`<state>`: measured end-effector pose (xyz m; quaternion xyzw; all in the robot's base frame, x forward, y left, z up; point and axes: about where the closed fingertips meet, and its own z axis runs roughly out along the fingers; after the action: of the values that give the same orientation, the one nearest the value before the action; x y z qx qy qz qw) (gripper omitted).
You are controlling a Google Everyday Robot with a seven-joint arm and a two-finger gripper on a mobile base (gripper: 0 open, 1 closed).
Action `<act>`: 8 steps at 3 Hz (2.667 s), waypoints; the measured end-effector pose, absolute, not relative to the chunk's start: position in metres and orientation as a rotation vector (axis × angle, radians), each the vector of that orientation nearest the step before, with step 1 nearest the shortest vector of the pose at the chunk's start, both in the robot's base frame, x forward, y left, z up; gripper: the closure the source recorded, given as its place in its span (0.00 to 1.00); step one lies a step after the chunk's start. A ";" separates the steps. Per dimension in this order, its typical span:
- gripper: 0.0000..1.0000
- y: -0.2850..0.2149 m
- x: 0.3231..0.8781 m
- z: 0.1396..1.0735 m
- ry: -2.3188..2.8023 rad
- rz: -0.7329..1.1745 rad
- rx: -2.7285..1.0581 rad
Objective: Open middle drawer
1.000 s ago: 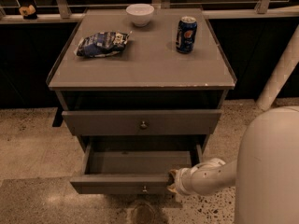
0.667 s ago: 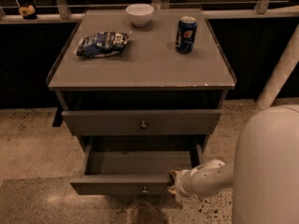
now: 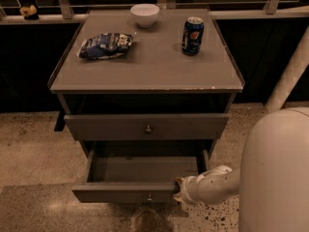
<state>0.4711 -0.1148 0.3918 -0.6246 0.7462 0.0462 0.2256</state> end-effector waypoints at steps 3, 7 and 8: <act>1.00 -0.114 0.454 0.391 2.084 0.156 -1.714; 0.58 -0.113 0.444 0.392 2.100 0.175 -1.707; 0.35 -0.113 0.444 0.392 2.099 0.175 -1.707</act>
Offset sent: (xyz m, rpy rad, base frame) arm -0.4208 -0.0380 -0.1052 0.1230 0.5059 -0.2409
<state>0.4440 -0.1132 0.3922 -0.6151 0.7564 0.0630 0.2133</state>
